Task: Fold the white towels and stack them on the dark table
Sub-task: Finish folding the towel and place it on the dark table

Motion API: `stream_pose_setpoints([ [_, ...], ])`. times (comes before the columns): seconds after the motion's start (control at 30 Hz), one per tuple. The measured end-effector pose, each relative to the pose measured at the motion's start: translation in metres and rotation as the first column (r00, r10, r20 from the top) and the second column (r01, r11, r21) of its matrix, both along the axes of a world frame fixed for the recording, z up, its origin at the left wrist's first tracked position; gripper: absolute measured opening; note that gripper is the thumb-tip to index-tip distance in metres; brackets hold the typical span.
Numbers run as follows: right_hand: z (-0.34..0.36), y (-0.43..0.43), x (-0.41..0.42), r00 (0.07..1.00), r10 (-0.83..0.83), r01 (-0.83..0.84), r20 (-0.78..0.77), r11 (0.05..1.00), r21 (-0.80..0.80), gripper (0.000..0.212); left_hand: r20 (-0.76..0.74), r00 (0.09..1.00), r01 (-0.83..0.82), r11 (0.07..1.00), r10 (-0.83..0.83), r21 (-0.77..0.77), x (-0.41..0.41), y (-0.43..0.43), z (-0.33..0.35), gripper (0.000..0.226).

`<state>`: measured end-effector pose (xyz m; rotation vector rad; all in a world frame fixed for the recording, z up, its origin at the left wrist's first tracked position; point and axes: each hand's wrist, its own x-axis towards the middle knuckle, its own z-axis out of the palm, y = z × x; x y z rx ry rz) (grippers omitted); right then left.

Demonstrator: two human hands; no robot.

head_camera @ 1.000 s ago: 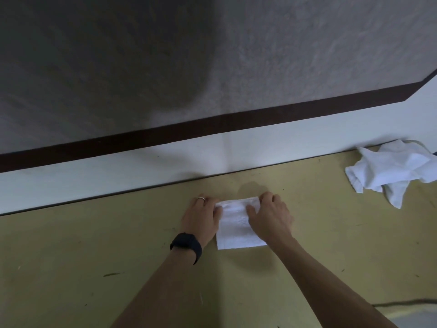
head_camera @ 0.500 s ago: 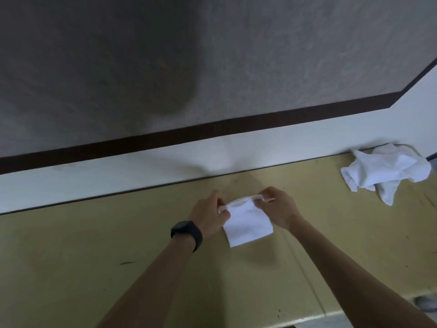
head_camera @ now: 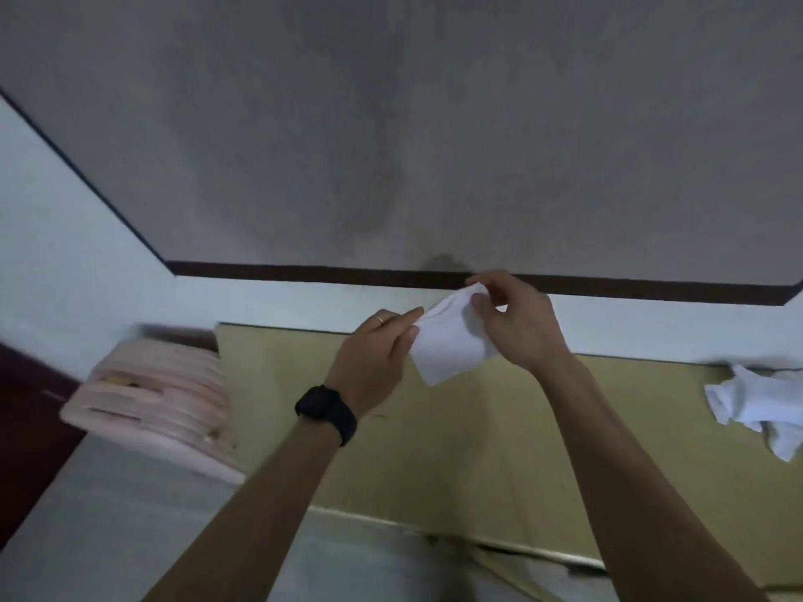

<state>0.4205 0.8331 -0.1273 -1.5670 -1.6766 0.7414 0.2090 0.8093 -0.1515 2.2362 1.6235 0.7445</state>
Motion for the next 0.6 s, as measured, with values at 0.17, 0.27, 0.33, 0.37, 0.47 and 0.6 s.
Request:
stream_pose_setpoints([
  [0.17, 0.054, -0.040, -0.137, 0.935, 0.350, -0.352, 0.054, 0.936, 0.013, 0.020, 0.045, 0.938, -0.343, 0.939, 0.342, 0.016, -0.130, -0.098, 0.055, 0.033],
  [0.27, 0.079, -0.079, -0.232, 0.857, 0.512, -0.514, 0.057, 0.858, 0.021, 0.019, 0.072, 0.860, -0.509, 0.860, 0.506, 0.044, -0.214, -0.176, 0.079, 0.032],
  [0.33, 0.094, -0.119, -0.307, 0.757, 0.651, -0.652, 0.058, 0.758, 0.002, 0.018, 0.103, 0.790, -0.613, 0.787, 0.605, 0.074, -0.273, -0.241, 0.093, 0.030],
  [0.37, 0.099, -0.138, -0.339, 0.707, 0.705, -0.706, 0.050, 0.708, -0.006, 0.017, 0.110, 0.760, -0.649, 0.756, 0.641, 0.082, -0.296, -0.268, 0.099, 0.030],
  [0.47, 0.116, -0.219, -0.456, 0.512, 0.858, -0.858, 0.042, 0.513, -0.006, 0.012, 0.077, 0.624, -0.782, 0.619, 0.778, 0.078, -0.380, -0.377, 0.114, 0.032],
  [0.6, 0.130, -0.334, -0.591, 0.268, 0.954, -0.963, 0.131, 0.265, 0.041, 0.012, 0.074, 0.415, -0.910, 0.412, 0.907, 0.047, -0.471, -0.522, 0.132, 0.031],
])
